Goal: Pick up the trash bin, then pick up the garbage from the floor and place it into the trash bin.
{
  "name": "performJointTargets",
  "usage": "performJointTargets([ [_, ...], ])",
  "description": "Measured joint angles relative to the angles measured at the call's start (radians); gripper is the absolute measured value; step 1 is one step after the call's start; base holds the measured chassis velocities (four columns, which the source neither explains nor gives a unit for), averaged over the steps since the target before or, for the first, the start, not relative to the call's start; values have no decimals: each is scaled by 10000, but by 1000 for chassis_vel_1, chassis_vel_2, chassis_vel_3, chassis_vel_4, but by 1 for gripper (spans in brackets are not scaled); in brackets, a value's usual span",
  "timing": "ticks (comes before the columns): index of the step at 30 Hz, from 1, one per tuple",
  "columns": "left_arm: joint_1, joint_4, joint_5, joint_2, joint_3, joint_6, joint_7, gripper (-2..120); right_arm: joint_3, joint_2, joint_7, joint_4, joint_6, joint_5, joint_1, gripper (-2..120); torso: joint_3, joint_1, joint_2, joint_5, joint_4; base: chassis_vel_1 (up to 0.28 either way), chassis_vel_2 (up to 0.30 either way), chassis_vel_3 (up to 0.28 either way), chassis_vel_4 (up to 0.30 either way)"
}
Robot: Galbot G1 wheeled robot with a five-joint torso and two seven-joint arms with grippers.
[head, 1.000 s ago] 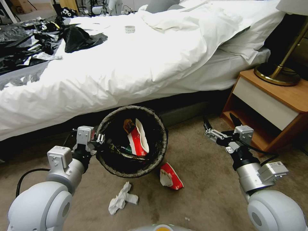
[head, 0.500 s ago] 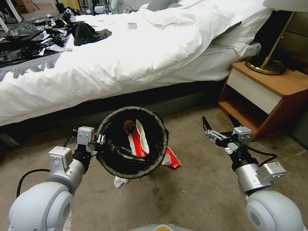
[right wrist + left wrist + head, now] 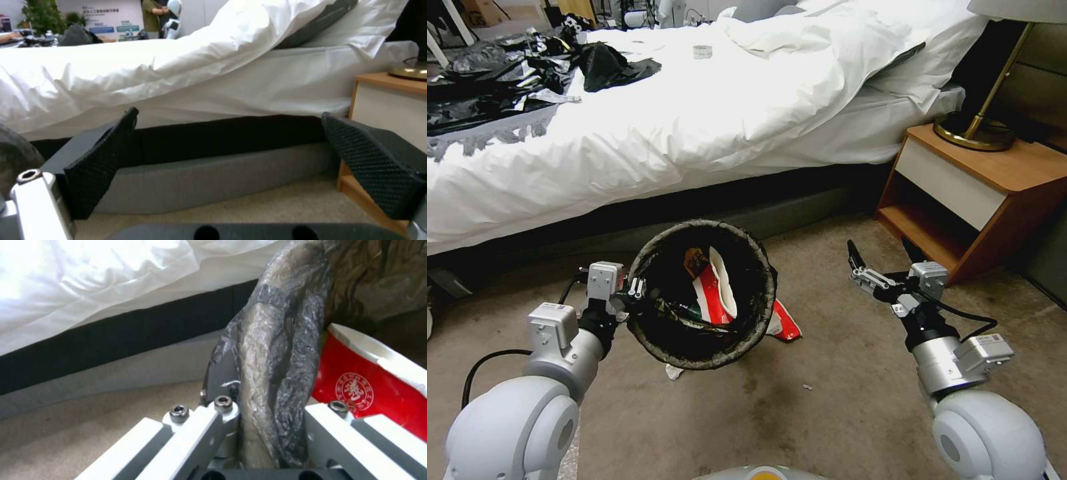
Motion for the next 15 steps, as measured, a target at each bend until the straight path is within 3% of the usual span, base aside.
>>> performJointTargets([
  [15,5,-5,-24,-41,-86,1,-2,1,-257,-71,-141,-286,-173,5,145,100,0,0,0,0,0,0,0,0,0],
])
